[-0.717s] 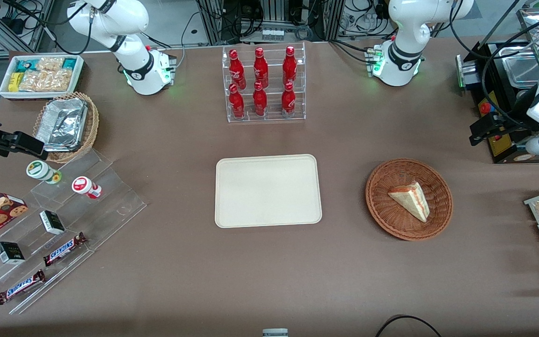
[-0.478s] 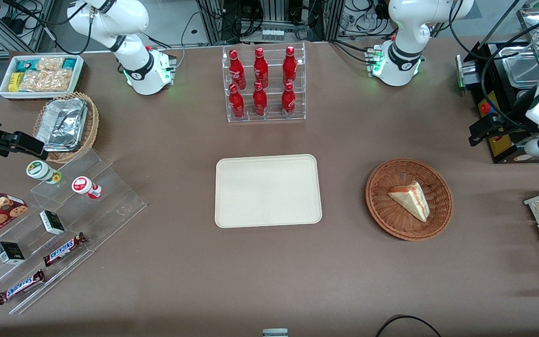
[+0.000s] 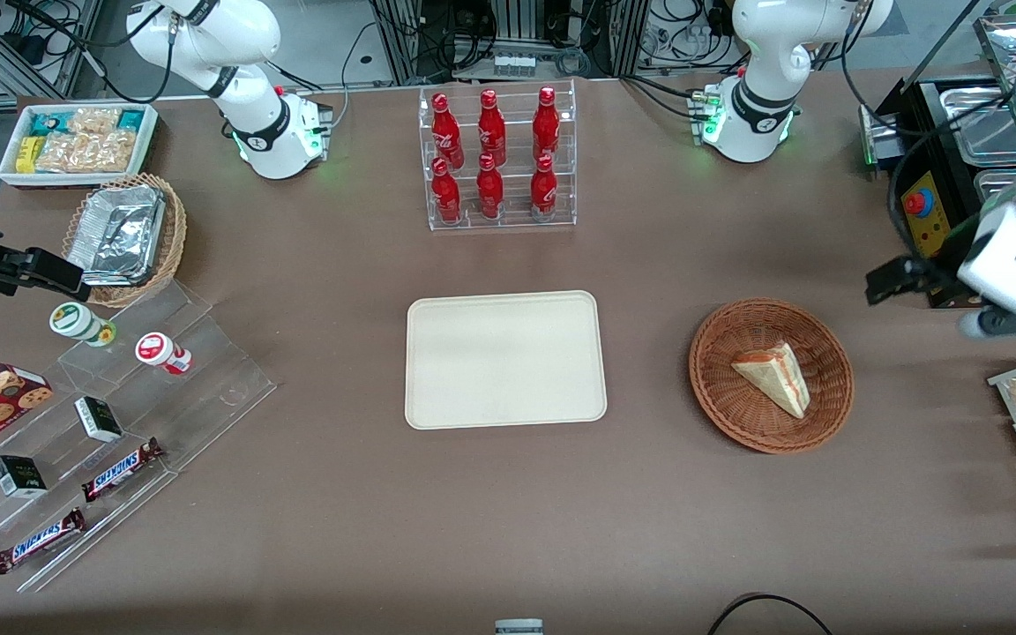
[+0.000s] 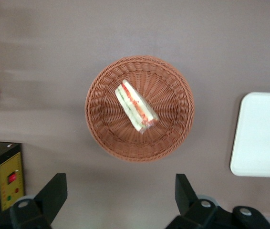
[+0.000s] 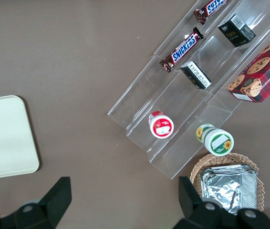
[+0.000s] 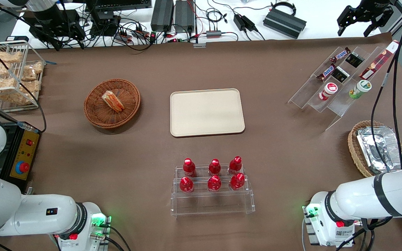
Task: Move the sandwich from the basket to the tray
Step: 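Move the left gripper over the sandwich in the wicker basket, then lower the left gripper and close it on the wrapped sandwich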
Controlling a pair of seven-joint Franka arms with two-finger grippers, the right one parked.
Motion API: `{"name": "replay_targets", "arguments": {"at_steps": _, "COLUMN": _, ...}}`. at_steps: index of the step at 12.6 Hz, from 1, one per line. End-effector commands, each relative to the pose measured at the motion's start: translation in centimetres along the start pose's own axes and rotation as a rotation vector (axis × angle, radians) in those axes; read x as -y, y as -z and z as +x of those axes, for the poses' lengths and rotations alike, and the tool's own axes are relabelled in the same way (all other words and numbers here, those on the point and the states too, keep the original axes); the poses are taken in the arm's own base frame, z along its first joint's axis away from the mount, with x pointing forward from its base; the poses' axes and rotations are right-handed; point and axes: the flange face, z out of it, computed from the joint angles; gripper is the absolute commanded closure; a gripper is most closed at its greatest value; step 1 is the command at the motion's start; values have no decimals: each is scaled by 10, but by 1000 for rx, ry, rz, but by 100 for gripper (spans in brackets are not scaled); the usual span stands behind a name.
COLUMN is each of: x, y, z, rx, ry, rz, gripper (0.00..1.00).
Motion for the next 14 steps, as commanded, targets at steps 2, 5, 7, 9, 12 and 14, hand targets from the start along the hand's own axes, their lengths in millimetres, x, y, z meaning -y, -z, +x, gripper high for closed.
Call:
{"name": "replay_targets", "arguments": {"at_steps": 2, "x": -16, "y": -58, "z": 8, "rx": -48, "ry": 116, "rz": -1, "gripper": 0}}
{"name": "replay_targets", "arguments": {"at_steps": 5, "x": -28, "y": -108, "z": 4, "rx": -104, "ry": 242, "rz": -24, "gripper": 0}}
{"name": "replay_targets", "arguments": {"at_steps": 7, "x": -29, "y": -146, "z": -3, "rx": -129, "ry": 292, "rz": -38, "gripper": 0}}
{"name": "replay_targets", "arguments": {"at_steps": 9, "x": -26, "y": -179, "z": -15, "rx": -141, "ry": 326, "rz": -45, "gripper": 0}}
{"name": "replay_targets", "arguments": {"at_steps": 12, "x": -24, "y": -224, "z": -24, "rx": -170, "ry": 393, "rz": -70, "gripper": 0}}
{"name": "replay_targets", "arguments": {"at_steps": 14, "x": -24, "y": -243, "z": -25, "rx": -162, "ry": 410, "rz": -71, "gripper": 0}}
